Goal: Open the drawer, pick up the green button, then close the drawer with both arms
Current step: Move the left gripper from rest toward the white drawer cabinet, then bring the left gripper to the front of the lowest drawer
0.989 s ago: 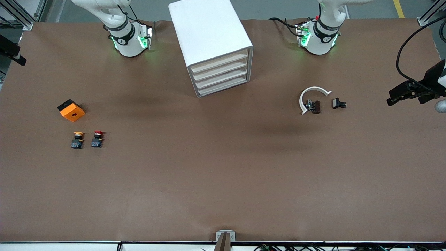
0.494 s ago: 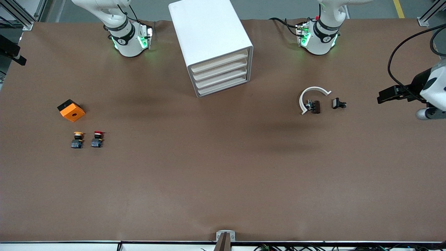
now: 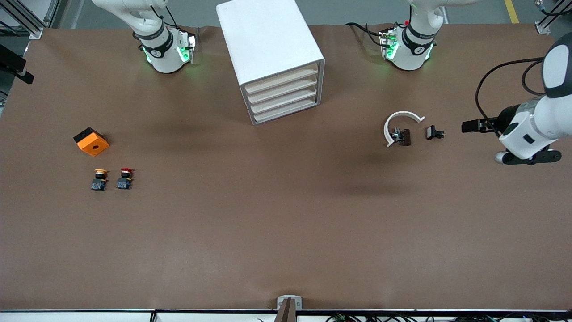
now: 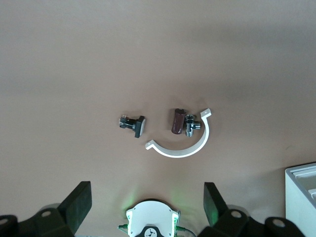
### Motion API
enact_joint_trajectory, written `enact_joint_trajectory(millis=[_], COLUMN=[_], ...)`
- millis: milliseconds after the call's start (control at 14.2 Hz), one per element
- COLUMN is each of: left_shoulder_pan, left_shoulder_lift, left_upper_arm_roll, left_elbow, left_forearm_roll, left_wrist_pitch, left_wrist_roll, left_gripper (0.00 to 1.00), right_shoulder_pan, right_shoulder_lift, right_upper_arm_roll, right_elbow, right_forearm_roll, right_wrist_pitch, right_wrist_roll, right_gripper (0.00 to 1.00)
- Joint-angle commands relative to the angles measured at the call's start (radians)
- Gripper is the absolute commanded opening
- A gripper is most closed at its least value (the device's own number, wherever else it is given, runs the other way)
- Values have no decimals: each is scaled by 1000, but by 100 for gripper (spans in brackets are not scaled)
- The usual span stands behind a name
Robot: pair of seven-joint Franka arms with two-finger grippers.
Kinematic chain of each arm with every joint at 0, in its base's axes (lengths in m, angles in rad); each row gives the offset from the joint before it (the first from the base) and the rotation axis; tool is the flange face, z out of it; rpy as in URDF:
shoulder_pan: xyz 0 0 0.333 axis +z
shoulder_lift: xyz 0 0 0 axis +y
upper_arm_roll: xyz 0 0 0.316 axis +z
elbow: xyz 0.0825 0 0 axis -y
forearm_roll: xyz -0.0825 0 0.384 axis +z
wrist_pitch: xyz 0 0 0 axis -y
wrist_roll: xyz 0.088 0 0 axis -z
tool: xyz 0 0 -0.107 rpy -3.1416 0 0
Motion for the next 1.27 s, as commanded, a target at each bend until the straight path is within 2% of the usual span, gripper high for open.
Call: enact_joint_trajectory(millis=[0,212,424,706,989,1201], left_shoulder_pan=[-40,-92,-156,-221,-259,-278], left_shoulder_lift=[54,102,166,259,397,459], left_upper_arm_roll=[-3,-3,-3,-4,-11,-24], left_elbow=[10,14,26,64,220,259], left_forearm_roll=[-11,-11,-48,-93,-188,-293], left_wrist_pitch=[0,43,123,149,149,149], left_wrist_roll=[-59,-162,-406,-607,-998,-1207], left_gripper=[100,100,100,100,100,100], right_shoulder_pan=[-13,-15,-13,-12,-12,-12], right_shoulder_lift=[-27,-27,-26,-23,-23,-23], right_upper_arm_roll=[9,7,9,10,10,10], right_elbow=[-22,-24,-22,-24,-24,-22], right_forearm_roll=[-14,-14,-14,-14,-14,-14], right_wrist_pitch=[-5,-4,2,11,11,10], right_wrist_roll=[-11,-11,-11,-11,-11,-11], right_gripper=[100,100,100,100,100,100])
